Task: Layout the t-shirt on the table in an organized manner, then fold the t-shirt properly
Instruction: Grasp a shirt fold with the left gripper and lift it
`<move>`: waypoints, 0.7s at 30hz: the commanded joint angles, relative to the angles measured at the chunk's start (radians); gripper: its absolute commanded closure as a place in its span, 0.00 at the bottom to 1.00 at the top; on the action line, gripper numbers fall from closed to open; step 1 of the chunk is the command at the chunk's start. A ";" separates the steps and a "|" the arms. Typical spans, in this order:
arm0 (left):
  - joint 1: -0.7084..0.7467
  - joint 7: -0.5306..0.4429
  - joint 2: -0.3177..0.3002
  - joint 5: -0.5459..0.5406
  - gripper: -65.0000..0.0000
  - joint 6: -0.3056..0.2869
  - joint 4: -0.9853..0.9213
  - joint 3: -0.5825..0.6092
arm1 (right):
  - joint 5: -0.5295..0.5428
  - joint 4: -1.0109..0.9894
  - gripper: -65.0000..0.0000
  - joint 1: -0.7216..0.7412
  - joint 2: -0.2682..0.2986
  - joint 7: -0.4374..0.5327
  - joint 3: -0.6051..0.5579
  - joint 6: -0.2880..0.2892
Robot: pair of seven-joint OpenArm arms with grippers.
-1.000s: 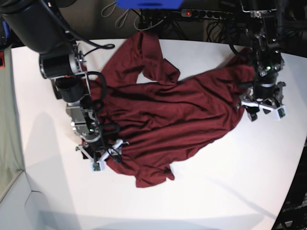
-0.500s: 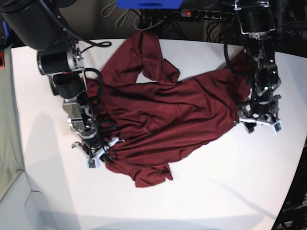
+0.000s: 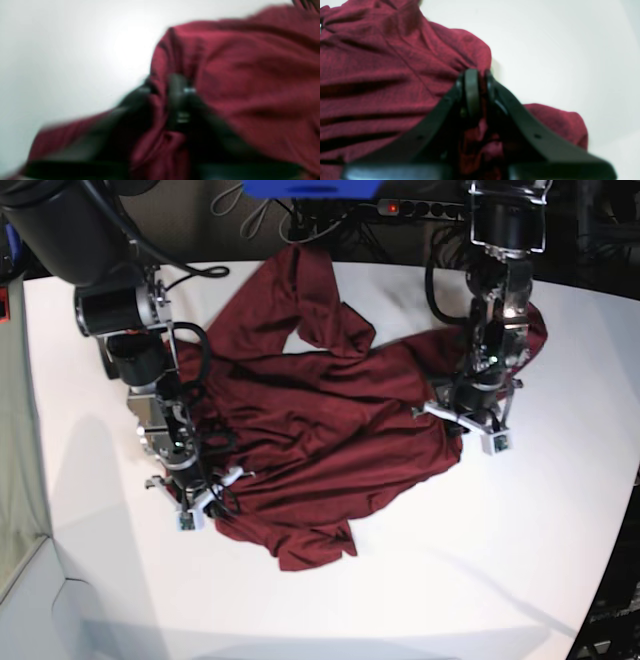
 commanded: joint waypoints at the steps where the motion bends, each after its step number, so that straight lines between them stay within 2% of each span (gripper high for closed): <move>1: 0.014 -0.014 -0.006 0.000 1.00 -0.003 0.068 0.001 | -0.002 0.007 1.00 0.020 0.003 -0.013 0.002 -0.001; 3: 0.078 -0.015 -0.007 0.003 0.97 -0.003 0.166 0.032 | -0.002 0.007 1.00 0.020 0.004 -0.013 0.002 -0.001; 7: 0.179 -0.020 -0.015 0.008 1.00 -0.003 0.361 0.088 | -0.002 0.007 1.00 0.023 0.006 -0.013 0.004 -0.001; 13: 0.224 -0.015 -0.016 0.012 1.00 -0.003 0.536 0.193 | -0.002 0.007 1.00 0.023 0.006 -0.013 0.004 -0.001; 16: 0.204 -0.014 -0.036 0.087 1.00 -0.003 0.504 0.303 | 0.000 0.007 1.00 0.023 0.006 -0.013 0.005 -0.001; 21: 0.184 -0.014 -0.084 0.272 0.99 -0.003 0.423 0.573 | 0.000 0.007 1.00 0.023 0.006 -0.013 0.005 -0.001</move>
